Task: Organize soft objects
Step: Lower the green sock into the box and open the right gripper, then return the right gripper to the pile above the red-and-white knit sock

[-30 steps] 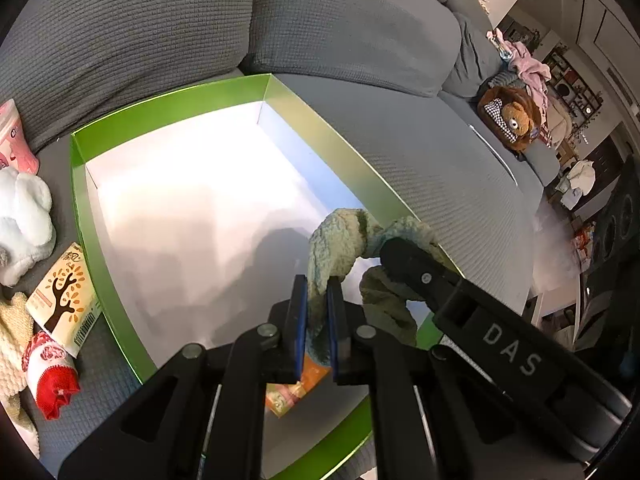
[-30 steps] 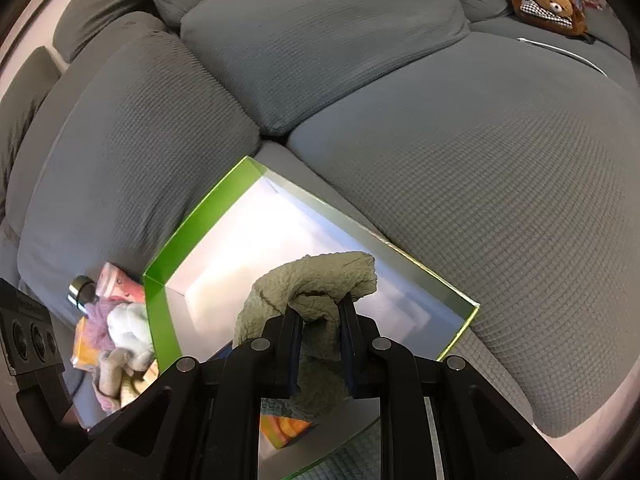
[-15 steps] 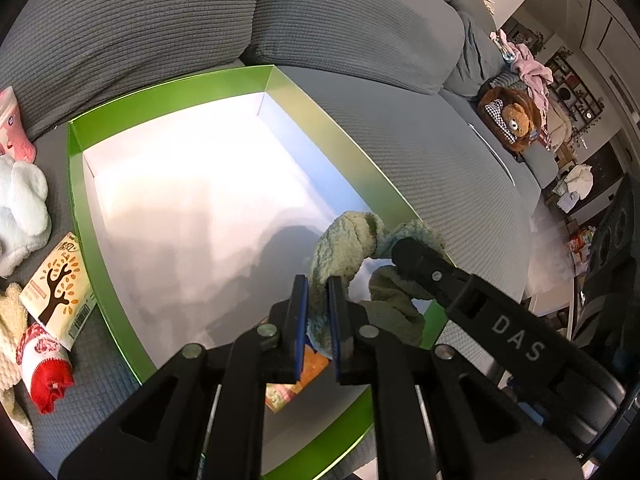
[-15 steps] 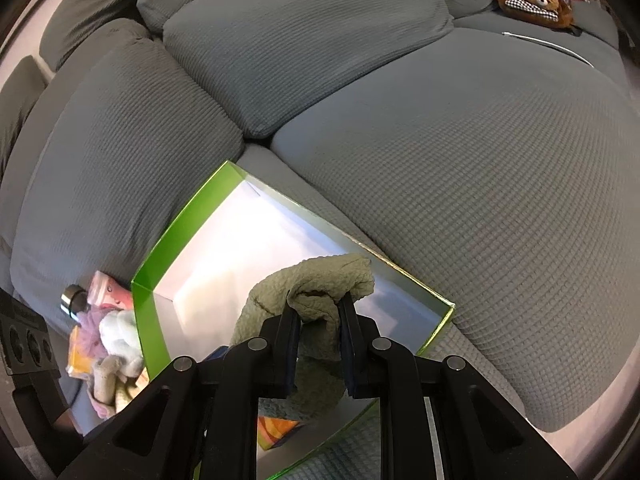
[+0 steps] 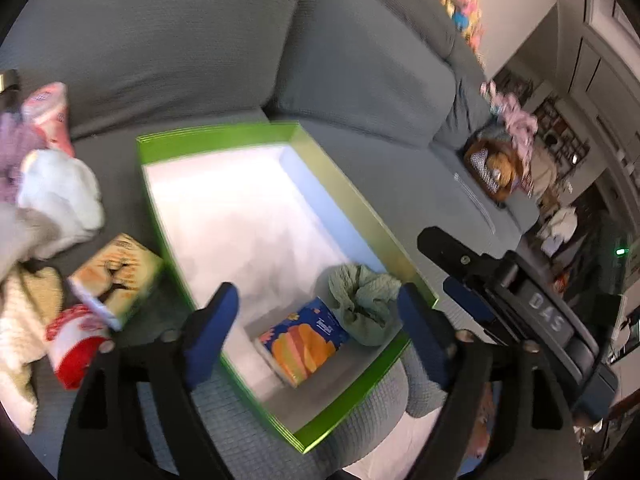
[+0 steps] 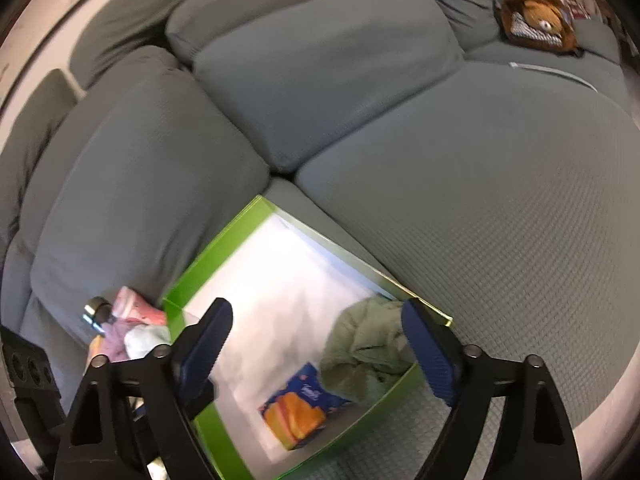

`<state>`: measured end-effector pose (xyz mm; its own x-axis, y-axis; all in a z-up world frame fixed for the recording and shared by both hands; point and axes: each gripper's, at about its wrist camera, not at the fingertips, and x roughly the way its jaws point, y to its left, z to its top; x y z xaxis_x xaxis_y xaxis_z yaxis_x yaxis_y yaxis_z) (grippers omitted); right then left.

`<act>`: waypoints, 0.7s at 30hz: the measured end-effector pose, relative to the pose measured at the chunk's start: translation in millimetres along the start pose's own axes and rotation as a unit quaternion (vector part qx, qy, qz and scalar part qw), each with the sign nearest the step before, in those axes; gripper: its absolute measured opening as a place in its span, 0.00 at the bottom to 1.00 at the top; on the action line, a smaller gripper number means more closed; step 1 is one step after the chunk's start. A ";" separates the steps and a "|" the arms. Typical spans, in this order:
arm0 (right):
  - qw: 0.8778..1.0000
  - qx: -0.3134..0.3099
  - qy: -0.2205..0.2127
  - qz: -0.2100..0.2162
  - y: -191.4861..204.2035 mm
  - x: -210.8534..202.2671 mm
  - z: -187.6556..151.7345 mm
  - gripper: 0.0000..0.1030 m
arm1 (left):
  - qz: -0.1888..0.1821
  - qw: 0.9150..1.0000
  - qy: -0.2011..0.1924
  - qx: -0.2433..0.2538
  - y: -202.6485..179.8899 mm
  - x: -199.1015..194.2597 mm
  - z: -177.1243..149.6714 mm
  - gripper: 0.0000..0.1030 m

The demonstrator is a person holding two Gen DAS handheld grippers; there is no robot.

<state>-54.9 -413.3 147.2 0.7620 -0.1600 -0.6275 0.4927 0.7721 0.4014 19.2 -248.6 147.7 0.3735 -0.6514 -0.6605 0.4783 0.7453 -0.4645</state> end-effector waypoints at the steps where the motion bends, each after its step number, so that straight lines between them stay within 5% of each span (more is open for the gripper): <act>1: 1.000 -0.004 -0.003 0.003 3.0 -2.8 0.1 0.85 | 0.000 1.000 -0.010 -0.003 2.5 -7.9 -0.7 0.85; 5: 1.000 -0.020 -0.009 0.019 16.2 -8.8 -2.3 0.92 | 0.026 0.997 -0.060 -0.029 24.0 -49.8 -12.7 0.98; 10: 0.999 -0.038 -0.010 0.038 34.9 -12.7 -7.5 0.94 | 0.074 0.989 -0.108 -0.070 65.6 -98.2 -32.0 0.98; 21: 0.989 -0.119 0.027 0.081 104.2 -5.6 -36.8 0.93 | 0.161 0.966 -0.125 -0.161 179.0 -160.9 -86.5 0.97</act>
<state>-23.4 -309.3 167.9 0.7963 0.0055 -0.6049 0.2487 0.9086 0.3356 -24.1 1.9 119.8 0.6613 -0.3618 -0.6570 0.0477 0.8945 -0.4446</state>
